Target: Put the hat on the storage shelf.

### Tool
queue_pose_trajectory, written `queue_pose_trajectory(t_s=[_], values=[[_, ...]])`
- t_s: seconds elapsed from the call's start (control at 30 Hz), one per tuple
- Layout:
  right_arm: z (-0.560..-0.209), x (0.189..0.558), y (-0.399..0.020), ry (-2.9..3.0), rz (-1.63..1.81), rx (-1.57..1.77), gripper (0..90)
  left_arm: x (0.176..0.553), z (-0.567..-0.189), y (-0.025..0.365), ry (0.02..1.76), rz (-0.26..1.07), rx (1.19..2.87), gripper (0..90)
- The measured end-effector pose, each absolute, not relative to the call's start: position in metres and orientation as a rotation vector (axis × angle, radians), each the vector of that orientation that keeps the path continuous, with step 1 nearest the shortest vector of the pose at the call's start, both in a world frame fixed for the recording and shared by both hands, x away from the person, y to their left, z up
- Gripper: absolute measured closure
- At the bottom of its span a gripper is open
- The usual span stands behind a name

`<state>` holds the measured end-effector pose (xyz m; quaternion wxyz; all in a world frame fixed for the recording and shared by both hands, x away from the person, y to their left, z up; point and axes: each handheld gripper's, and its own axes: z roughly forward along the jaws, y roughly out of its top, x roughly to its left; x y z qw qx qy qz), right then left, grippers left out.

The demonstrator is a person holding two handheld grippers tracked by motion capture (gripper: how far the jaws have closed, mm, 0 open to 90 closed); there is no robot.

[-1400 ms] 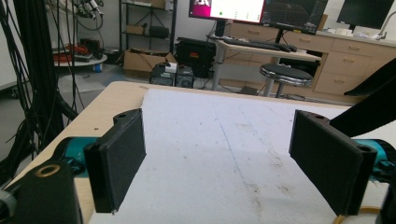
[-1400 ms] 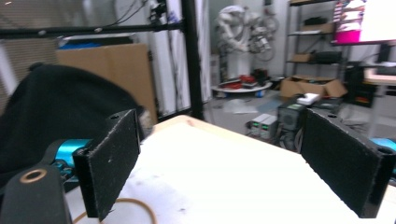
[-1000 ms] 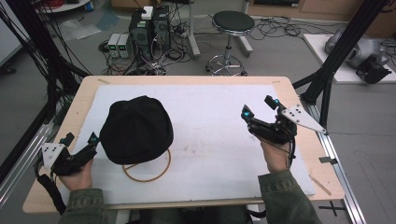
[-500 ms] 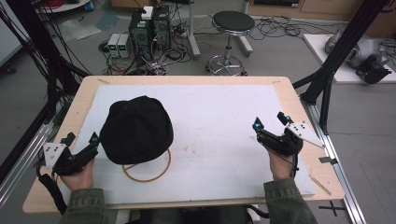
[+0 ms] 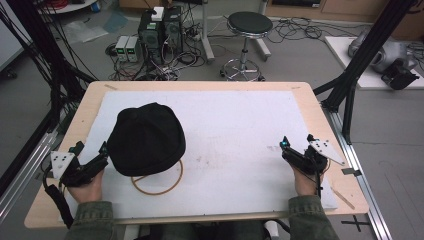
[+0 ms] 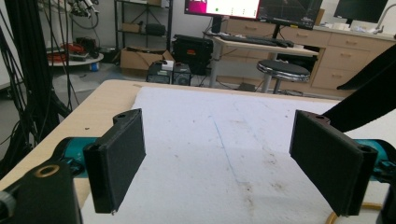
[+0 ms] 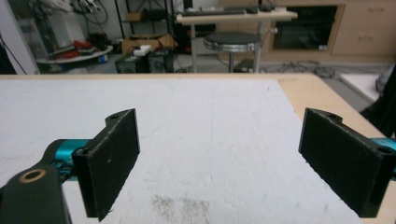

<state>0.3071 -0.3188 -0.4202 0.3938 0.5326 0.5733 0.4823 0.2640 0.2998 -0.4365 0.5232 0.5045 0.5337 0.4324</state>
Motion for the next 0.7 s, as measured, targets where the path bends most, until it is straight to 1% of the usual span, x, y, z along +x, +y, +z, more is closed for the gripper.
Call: queue_pose_trajectory(t_s=[0.7], values=[[-0.4211,0.3092,-0.3185,1.467,1.244,1.375,11.5,0.2619,-0.4368,0.3031,1.284,1.026,1.201,18.5]])
